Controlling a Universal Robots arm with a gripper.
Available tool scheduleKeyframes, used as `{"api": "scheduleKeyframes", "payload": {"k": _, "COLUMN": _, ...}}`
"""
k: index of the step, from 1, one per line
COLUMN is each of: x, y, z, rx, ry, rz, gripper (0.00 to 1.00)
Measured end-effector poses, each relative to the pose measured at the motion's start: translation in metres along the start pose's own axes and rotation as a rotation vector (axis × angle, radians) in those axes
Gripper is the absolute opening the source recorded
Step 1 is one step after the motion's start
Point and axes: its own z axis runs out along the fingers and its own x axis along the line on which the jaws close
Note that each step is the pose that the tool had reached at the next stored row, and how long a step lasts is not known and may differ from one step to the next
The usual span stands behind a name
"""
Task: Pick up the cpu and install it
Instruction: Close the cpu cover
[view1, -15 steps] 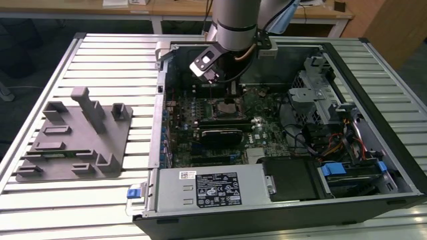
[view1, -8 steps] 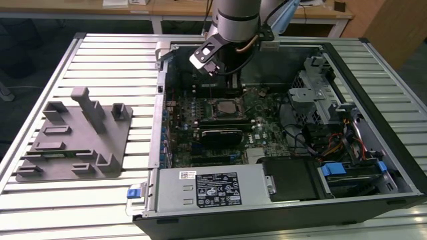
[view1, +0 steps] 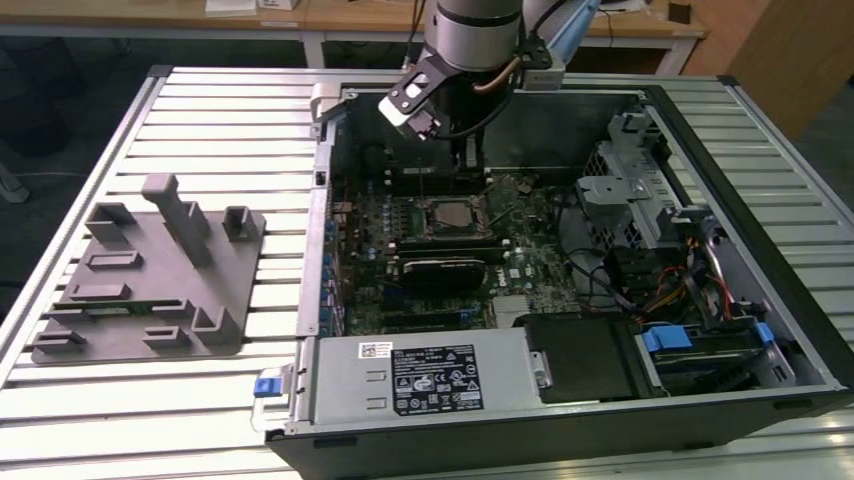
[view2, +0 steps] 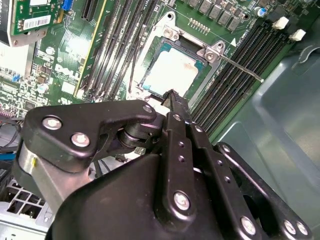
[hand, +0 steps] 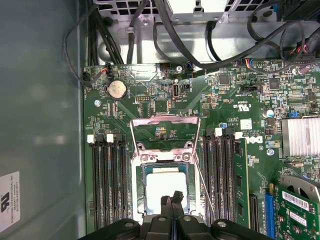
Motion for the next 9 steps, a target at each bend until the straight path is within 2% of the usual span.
{"api": "scheduleKeyframes", "payload": {"k": 9, "x": 0.0000, "y": 0.0000, "z": -0.0006, "rx": 0.0000, "ry": -0.0001, "rz": 0.000, "gripper": 0.11}}
